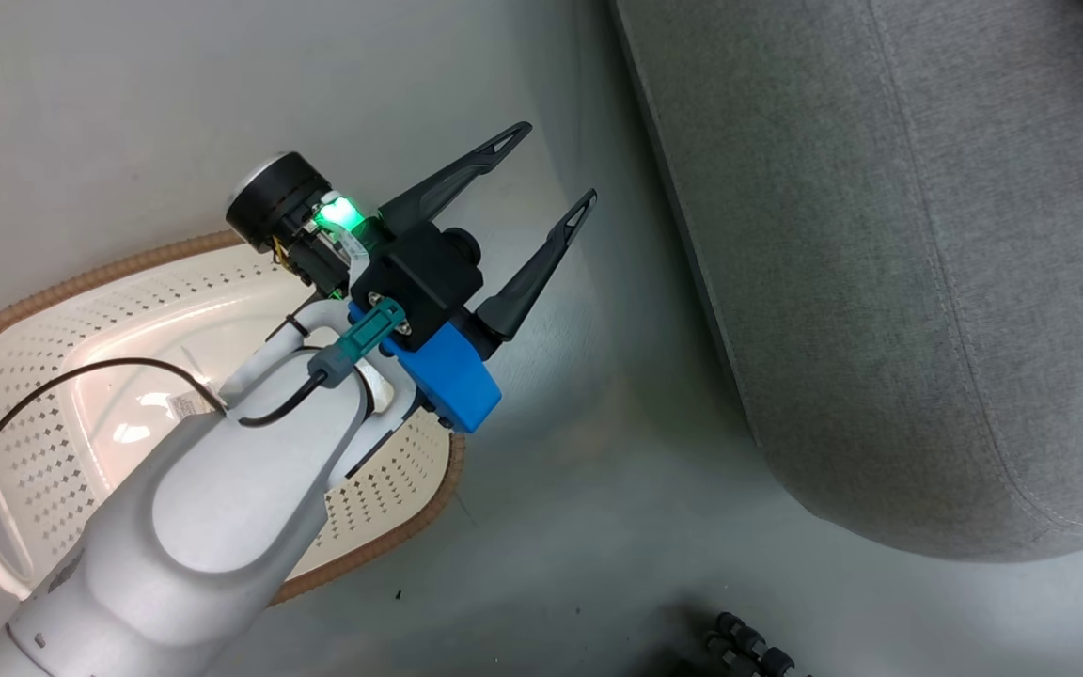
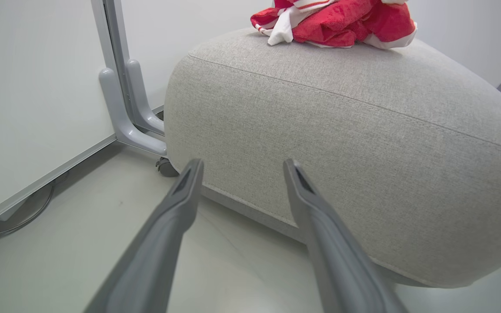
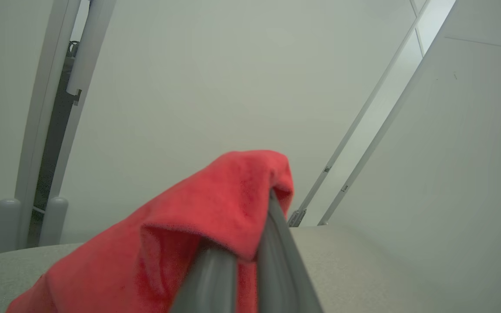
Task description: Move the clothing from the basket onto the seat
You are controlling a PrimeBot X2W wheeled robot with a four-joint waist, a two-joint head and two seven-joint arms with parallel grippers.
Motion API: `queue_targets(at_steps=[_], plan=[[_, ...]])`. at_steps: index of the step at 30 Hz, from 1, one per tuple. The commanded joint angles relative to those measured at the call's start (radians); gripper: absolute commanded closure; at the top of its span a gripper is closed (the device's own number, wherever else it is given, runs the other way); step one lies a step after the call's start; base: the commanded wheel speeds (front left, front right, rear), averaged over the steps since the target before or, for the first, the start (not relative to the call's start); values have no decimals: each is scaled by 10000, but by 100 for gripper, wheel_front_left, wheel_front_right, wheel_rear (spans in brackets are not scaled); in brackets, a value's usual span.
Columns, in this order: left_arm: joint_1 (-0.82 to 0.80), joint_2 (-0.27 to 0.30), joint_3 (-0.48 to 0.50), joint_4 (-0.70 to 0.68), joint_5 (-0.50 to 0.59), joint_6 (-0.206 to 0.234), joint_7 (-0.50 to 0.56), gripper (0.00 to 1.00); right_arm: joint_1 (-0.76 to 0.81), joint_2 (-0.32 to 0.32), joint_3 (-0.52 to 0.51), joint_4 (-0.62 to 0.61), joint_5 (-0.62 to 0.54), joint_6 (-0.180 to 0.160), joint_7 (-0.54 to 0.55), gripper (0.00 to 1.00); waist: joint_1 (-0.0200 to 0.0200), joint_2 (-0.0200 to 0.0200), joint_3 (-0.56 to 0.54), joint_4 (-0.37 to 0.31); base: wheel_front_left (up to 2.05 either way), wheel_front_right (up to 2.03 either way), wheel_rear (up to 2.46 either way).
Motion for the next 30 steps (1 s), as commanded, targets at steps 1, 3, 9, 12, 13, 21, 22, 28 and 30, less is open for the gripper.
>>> queue_targets(at_steps=[1,3,9,12,13,21,22,28,30], plan=[[-92,51,2,-51,75,31,20,0,164,148,6,145,-20,-11,2,100,-2,-1,82,53,0,0,0],[-124,83,-7,-79,70,52,22,0,313,355,-18,452,-48,-11,2,100,-2,-1,152,73,0,0,0],[-116,151,-50,-114,23,90,46,0,801,1001,-214,1065,-280,-11,2,100,-2,-1,241,112,0,0,0],[-57,158,-81,-111,-10,139,29,0,1026,1257,-339,1226,-397,-11,2,100,-2,-1,203,114,0,0,0],[-41,156,-88,-88,-31,138,24,0,1080,1311,-376,1214,-425,-11,2,100,-2,-1,176,113,0,0,0],[228,53,-166,116,-189,219,-176,0,1863,1684,-693,820,-467,-11,3,0,-2,-1,-387,70,0,0,0],[271,22,-180,159,-212,233,-239,0,2031,1706,-720,751,-466,-11,3,0,-2,-1,-491,66,0,0,0],[606,-181,-264,496,-423,233,-573,0,3333,1948,-946,132,-355,-11,3,0,-2,-1,-1289,93,0,0,0],[716,-253,-280,627,-498,234,-692,0,3832,2002,-916,9,-371,-11,3,0,-2,-1,-1580,112,0,0,0]])
